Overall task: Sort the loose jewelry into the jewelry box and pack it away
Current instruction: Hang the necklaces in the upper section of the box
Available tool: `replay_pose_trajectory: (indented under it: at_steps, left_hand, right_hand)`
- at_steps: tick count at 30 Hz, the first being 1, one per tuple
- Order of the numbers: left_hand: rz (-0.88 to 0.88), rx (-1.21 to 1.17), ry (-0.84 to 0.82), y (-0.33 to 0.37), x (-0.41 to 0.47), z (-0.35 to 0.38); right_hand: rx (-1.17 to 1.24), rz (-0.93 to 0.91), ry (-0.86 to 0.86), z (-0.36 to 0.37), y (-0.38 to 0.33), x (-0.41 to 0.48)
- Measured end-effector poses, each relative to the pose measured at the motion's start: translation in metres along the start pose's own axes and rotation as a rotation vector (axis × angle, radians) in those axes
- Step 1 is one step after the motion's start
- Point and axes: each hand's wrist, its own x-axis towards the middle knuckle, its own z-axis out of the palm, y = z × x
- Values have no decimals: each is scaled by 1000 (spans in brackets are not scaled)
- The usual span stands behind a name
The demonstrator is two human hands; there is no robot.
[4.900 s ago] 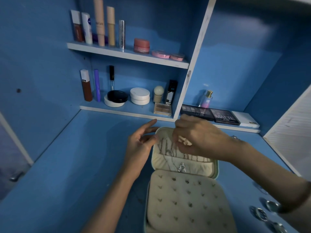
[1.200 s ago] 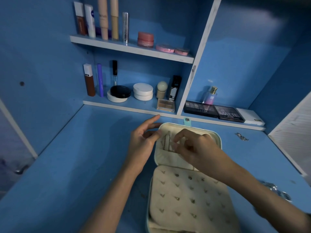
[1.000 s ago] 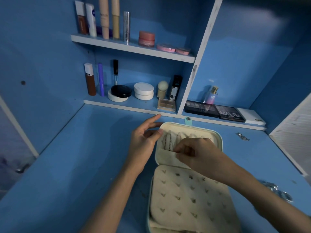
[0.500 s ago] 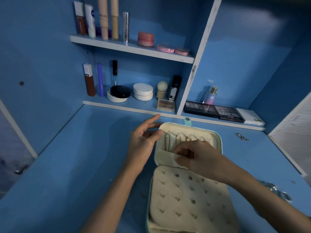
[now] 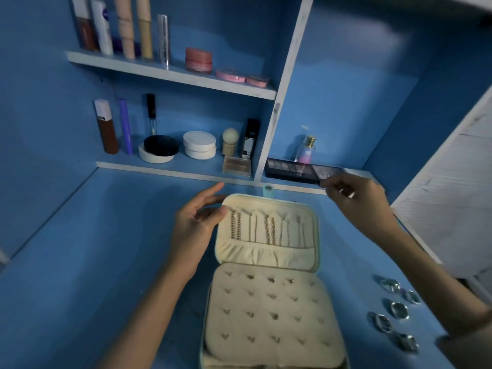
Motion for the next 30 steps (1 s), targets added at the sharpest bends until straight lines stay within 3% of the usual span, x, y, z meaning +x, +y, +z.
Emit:
replay_pose_trajectory:
  at_steps: [5, 10, 21, 30]
  left_hand:
    - [3, 13, -1, -2, 0, 0]
    - [3, 26, 1, -2, 1, 0]
    - [-3, 18, -13, -2, 1, 0]
    - [-15, 34, -7, -2, 0, 0]
  right_hand:
    - [-194, 334, -191, -1, 83, 36]
    - [-311, 381, -303, 11, 118, 45]
    - [-172, 373, -190, 11, 111, 38]
    - [254, 279, 3, -20, 69, 45]
